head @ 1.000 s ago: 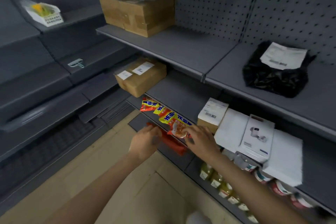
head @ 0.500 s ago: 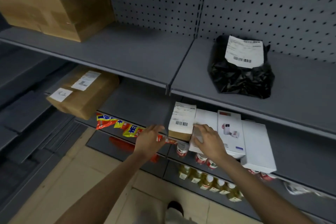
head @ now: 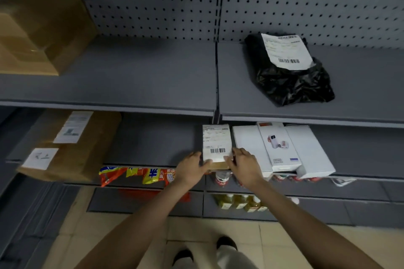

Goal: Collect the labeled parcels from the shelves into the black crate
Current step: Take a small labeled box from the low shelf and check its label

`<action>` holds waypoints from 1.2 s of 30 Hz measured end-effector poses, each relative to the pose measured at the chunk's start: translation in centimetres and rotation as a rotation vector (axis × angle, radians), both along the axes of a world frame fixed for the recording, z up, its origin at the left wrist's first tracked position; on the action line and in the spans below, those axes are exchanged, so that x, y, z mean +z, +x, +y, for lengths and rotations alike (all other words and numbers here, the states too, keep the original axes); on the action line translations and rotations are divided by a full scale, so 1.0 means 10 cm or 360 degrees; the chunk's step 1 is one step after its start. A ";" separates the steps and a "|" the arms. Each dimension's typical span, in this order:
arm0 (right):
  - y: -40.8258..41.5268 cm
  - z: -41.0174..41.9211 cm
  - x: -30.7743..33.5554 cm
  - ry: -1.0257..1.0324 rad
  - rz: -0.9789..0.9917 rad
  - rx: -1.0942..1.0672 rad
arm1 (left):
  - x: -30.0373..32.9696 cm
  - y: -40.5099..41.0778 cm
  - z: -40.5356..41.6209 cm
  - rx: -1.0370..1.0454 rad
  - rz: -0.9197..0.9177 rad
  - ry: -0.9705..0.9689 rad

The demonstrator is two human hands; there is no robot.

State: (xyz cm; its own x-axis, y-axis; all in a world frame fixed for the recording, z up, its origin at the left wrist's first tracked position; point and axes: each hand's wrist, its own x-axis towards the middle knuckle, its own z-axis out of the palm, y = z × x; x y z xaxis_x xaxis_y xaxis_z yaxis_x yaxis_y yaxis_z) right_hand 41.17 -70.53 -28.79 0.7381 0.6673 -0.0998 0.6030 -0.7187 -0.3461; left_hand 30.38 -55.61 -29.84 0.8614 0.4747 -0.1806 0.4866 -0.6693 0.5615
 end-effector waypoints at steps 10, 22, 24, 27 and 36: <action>-0.85 0.33 -0.22 0.0382 0.0102 -0.0117 | -0.08 -0.78 0.51 -0.0029 -0.0140 0.0112; -1.05 0.36 -0.23 0.0425 0.0036 -0.0160 | -0.12 -0.93 0.52 0.0007 -0.0178 0.0062; -1.00 0.37 -0.21 0.0341 -0.0069 -0.0100 | -0.06 -0.88 0.57 0.0023 -0.0157 0.0091; -0.88 0.39 -0.16 0.0182 -0.0218 -0.0021 | 0.05 -0.79 0.67 -0.0067 -0.0156 0.0275; -0.75 0.60 -0.13 0.0098 -0.0217 0.0128 | 0.09 -0.75 0.84 -0.0137 -0.0139 0.0336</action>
